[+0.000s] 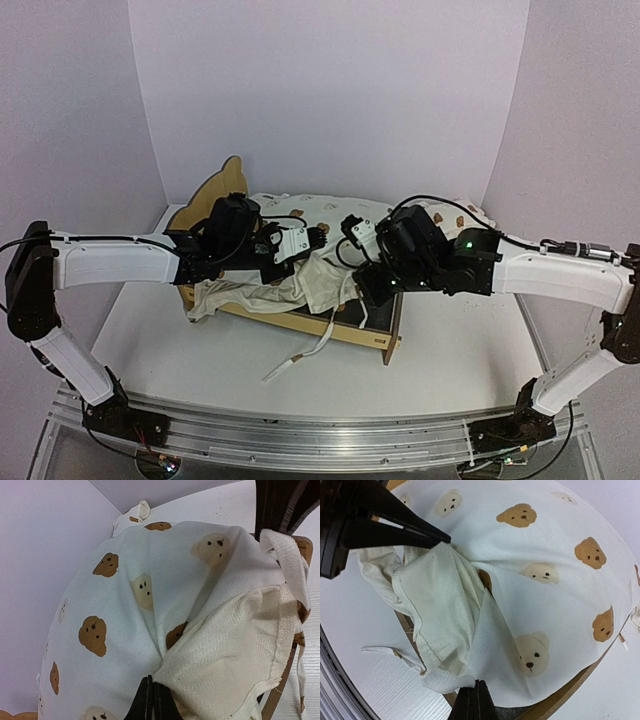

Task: Set up the pet bed

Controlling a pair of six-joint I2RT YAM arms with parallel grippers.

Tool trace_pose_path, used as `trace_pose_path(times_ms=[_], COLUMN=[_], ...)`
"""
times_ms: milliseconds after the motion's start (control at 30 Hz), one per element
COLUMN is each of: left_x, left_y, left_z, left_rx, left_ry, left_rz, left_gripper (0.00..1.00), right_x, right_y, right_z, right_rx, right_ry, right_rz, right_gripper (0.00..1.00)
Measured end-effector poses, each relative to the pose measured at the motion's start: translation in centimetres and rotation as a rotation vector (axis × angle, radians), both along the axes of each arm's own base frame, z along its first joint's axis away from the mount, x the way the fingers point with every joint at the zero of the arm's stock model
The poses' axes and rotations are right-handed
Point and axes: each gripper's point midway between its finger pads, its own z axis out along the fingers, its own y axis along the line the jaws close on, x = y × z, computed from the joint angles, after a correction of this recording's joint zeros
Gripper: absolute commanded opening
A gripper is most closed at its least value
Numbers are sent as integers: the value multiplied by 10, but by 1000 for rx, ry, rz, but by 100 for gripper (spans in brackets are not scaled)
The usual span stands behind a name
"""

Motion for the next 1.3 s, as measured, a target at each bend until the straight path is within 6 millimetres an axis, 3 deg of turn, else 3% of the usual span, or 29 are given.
trace_pose_path(times_ms=[200, 500, 800, 867, 1100, 1300], left_x=[0, 0, 0, 0, 0, 0], left_y=[0, 0, 0, 0, 0, 0], left_z=[0, 0, 1, 1, 1, 1], left_rx=[0, -1, -1, -2, -2, -2], left_ry=[0, 1, 0, 0, 0, 0], left_rz=[0, 0, 0, 0, 0, 0], left_gripper=[0, 0, 0, 0, 0, 0], right_x=[-1, 8, 9, 9, -4, -5], right_y=[-9, -5, -3, -4, -24, -26], right_z=[-13, 12, 16, 11, -45, -56], right_rx=[-77, -99, -92, -85, -136, -115], right_ry=[-18, -106, -116, -108, -6, 28], right_rz=[22, 57, 57, 48, -1, -43], right_gripper=[0, 0, 0, 0, 0, 0])
